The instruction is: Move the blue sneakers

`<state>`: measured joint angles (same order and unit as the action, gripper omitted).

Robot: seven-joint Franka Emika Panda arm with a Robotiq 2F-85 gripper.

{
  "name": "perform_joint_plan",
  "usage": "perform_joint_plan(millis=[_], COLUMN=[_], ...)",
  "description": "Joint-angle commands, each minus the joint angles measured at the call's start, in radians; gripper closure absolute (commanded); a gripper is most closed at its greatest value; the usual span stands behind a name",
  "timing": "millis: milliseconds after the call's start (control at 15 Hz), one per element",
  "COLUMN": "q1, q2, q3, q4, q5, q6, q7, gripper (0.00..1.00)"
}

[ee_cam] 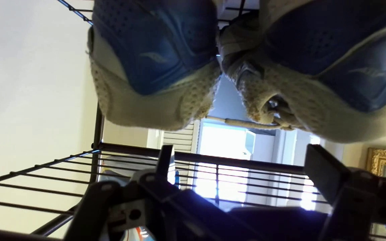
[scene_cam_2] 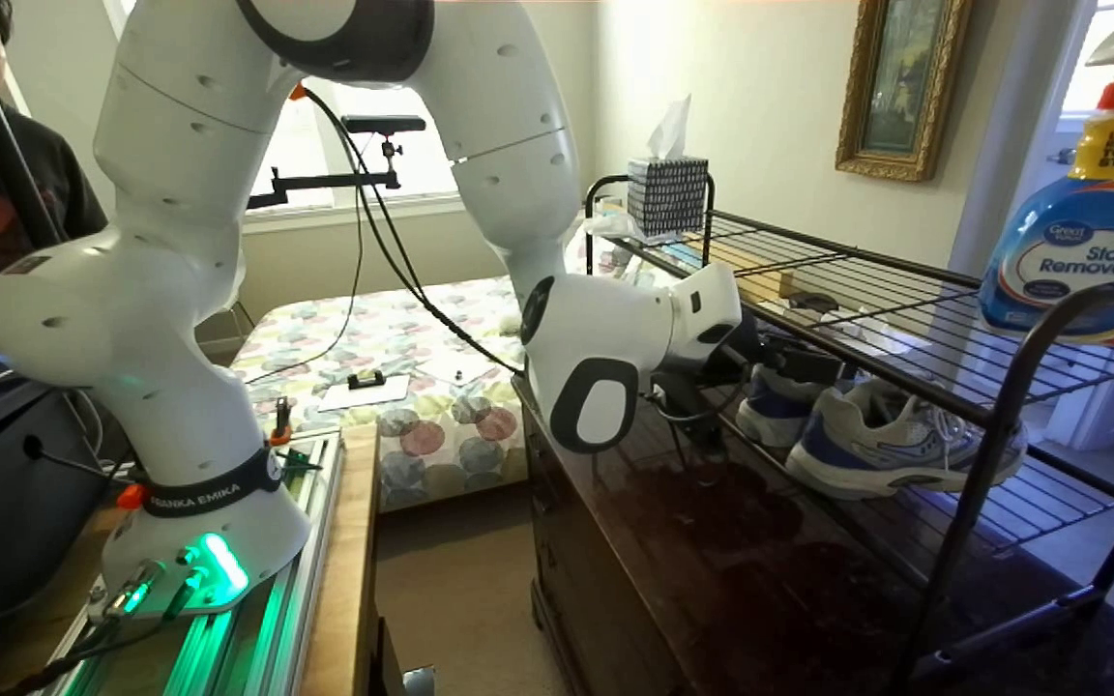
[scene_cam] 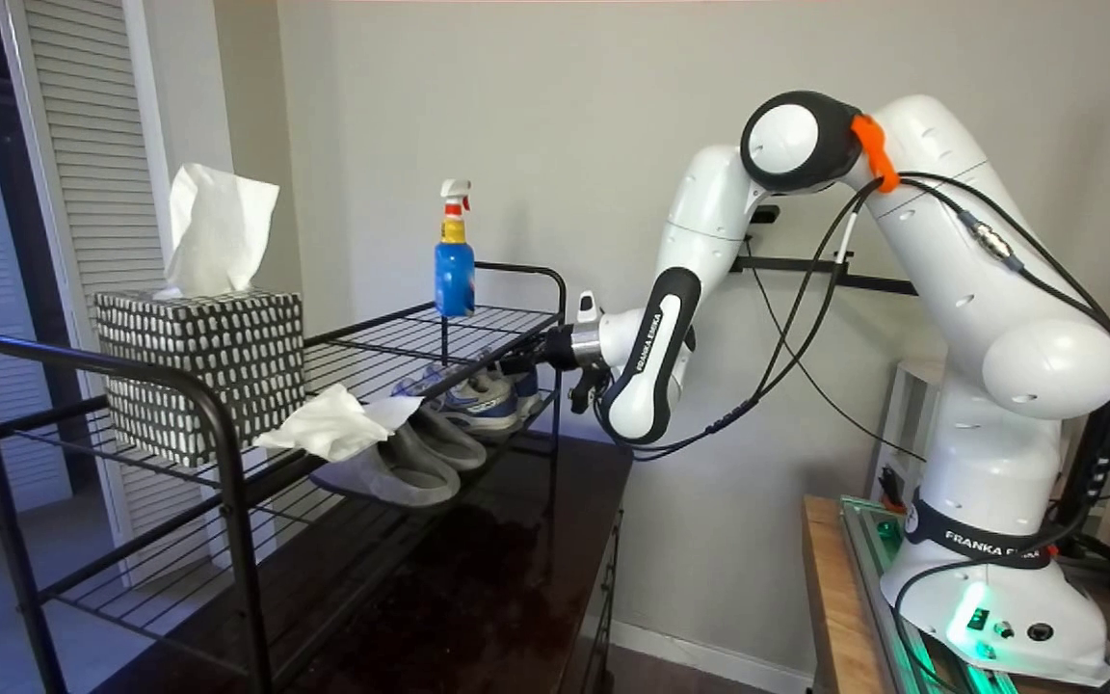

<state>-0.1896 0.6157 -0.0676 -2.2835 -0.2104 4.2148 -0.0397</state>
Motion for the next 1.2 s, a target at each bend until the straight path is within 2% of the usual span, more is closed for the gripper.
perform_joint_plan(millis=[0, 400, 800, 867, 1133], q1=[0.029, 0.036, 0.039, 0.034, 0.026], q2=[0.050, 0.070, 0.045, 0.020, -0.044], q3=[-0.015, -0.019, -0.023, -0.023, -0.020], q4=[0.042, 0.044, 0.036, 0.018, -0.013], q5=[0.017, 0.027, 0.053, 0.035, 0.011], q6=[0.030, -0.007, -0.116, -0.183, -0.323], q7=[-0.041, -0.054, -0.038, -0.025, -0.016], gripper=[0.00, 0.00, 0.00, 0.00, 0.00])
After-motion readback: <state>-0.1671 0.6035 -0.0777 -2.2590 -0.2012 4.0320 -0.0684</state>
